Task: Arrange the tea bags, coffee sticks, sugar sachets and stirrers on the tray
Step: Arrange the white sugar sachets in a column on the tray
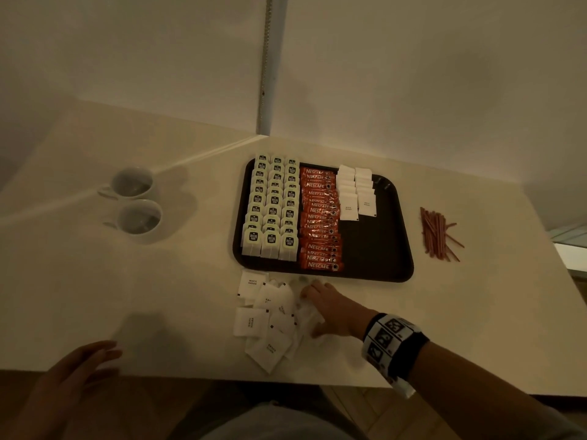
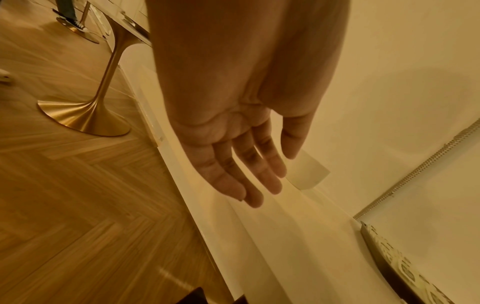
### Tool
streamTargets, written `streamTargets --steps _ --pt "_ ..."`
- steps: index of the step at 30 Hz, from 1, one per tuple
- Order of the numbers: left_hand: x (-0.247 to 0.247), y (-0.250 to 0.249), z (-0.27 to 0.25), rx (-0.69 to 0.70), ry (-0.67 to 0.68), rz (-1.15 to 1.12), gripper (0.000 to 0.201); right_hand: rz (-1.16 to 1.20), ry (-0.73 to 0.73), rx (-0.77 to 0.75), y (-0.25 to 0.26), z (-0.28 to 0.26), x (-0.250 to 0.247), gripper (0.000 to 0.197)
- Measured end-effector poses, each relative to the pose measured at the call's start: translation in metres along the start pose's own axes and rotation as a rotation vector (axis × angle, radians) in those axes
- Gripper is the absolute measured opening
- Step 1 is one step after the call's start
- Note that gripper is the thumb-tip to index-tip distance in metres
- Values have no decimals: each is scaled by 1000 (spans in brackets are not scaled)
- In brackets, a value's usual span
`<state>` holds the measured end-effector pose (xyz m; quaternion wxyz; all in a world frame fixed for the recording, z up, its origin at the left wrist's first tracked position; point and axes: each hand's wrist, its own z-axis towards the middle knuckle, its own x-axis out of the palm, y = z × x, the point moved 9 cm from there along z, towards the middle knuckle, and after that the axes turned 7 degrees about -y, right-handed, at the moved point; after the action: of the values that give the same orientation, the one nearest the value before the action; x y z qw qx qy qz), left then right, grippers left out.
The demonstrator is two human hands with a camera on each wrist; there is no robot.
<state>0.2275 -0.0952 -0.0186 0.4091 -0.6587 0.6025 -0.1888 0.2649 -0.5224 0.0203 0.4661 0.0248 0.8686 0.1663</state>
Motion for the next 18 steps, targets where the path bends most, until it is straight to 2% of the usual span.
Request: streamTargets --steps 7,11,14,17,18 --pt "17 -47 -4 104 58 -15 22 163 3 138 -19 -5 -2 64" --pt "47 -97 -19 242 119 34 22 238 71 187 -28 -11 -12 58" --pt "85 -143 -38 366 190 90 20 432 21 172 -21 -11 -55 60" --pt "138 -189 -50 442 333 102 18 586 -165 91 1 -9 -126 61" --pt "159 -204 -54 448 398 88 31 627 -227 42 12 -8 -150 62"
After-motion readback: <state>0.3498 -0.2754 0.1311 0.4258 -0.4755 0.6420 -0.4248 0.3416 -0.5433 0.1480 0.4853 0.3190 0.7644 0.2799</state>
